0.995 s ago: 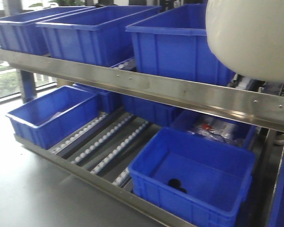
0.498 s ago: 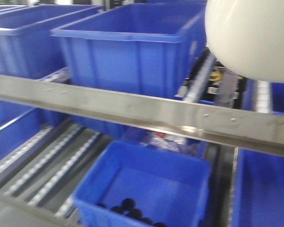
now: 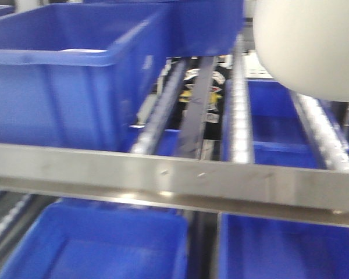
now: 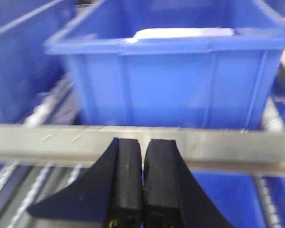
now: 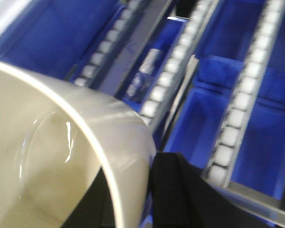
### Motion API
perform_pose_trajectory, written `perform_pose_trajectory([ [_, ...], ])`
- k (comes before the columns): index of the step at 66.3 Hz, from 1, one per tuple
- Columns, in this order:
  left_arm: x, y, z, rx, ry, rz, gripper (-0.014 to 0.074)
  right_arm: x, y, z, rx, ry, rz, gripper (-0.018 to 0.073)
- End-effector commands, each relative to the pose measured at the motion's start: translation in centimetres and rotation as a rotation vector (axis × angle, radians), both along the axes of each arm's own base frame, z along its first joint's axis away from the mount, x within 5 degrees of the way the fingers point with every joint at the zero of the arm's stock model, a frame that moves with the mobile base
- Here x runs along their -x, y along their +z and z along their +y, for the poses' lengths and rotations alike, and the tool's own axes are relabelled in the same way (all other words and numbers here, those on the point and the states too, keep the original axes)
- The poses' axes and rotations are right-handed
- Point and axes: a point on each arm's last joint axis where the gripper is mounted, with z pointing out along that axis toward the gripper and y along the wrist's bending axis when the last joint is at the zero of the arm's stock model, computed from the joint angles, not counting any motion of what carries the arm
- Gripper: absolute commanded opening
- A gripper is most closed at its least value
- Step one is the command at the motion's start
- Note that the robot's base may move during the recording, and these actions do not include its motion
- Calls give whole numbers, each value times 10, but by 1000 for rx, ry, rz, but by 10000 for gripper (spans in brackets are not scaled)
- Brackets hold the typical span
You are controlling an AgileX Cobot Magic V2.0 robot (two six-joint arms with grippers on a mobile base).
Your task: Move white bin to right shelf second layer
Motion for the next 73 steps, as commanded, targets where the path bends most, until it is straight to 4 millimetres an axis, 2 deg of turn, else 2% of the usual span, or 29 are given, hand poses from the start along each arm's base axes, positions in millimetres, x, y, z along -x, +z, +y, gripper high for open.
perform_pose_trajectory([
  [1,-1,-4,0,8,-5,-52,85,-1,20,0,-39,-6,-134,52],
  [73,-1,-4,0,8,-5,-52,85,-1,20,0,-39,-6,-134,52],
])
